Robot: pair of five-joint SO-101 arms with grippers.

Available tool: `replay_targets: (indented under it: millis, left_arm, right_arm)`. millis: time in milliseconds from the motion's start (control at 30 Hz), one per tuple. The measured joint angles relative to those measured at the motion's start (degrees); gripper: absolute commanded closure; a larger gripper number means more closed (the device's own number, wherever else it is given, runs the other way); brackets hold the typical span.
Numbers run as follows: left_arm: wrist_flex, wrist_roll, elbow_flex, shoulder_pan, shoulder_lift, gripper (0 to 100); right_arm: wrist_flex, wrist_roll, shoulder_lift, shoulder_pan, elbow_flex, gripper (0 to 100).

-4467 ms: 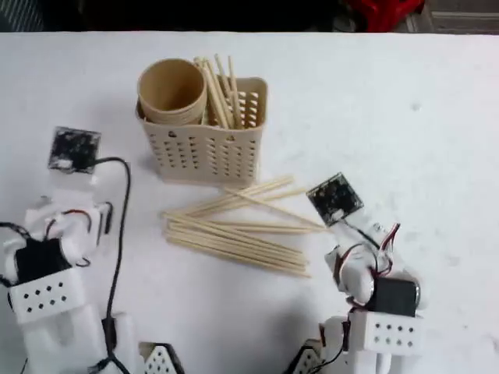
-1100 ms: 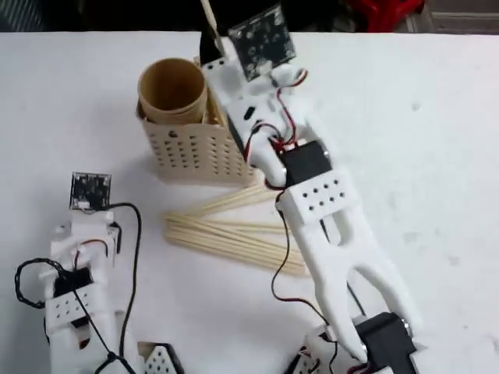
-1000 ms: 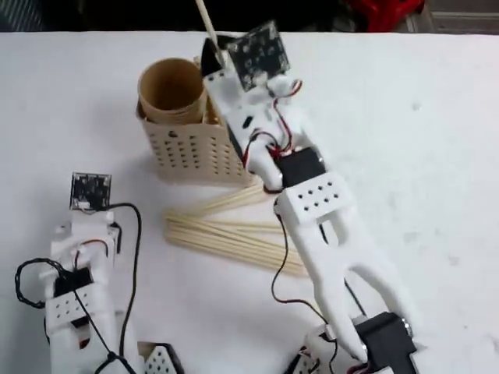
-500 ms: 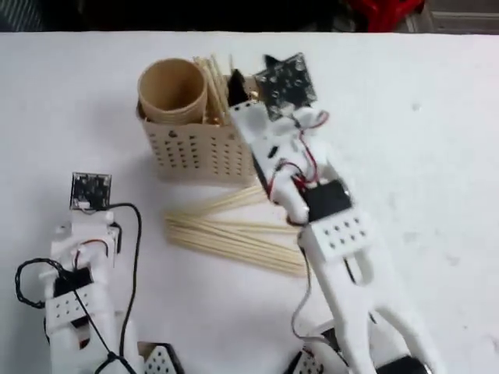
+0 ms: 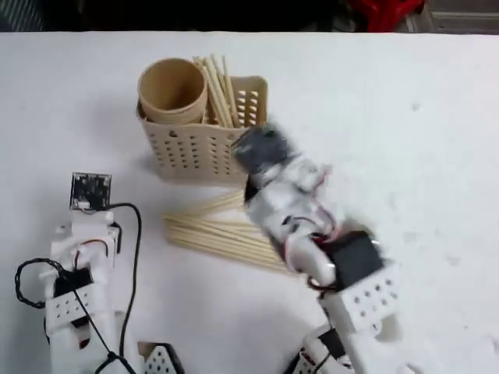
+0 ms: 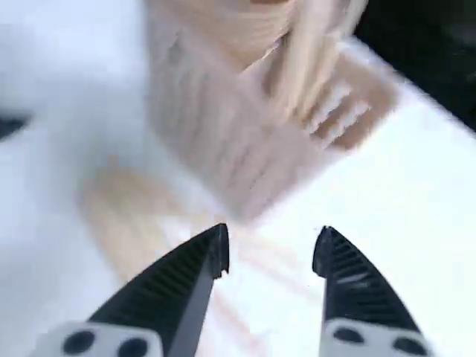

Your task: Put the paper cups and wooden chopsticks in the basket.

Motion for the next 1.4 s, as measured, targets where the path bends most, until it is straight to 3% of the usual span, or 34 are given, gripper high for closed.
replay_targets:
  millis: [133, 467, 633, 1067, 1400]
  left_arm:
    - [0.0, 0.0, 0.0, 0.0, 0.0, 80]
    - [0.0, 0.0, 0.0, 0.0, 0.0, 80]
    - [0.0, 0.0, 0.0, 0.0, 0.0, 80]
    - [0.0, 0.0, 0.0, 0.0, 0.0, 80]
    - [0.0, 0.0, 0.0, 0.0, 0.0, 80]
  right_arm:
    - [0.4, 4.6, 7.3, -7.6, 5.6, 80.4]
    - [-16.1, 7.0, 25.6, -18.6, 19.3, 80.4]
    - [-21.1, 7.0, 30.8, -18.7, 21.3, 80.4]
    - [-23.4, 10.5, 32.6, -13.2, 21.3, 80.7]
    - [-23.6, 12.9, 34.0, -13.0, 21.1, 83.4]
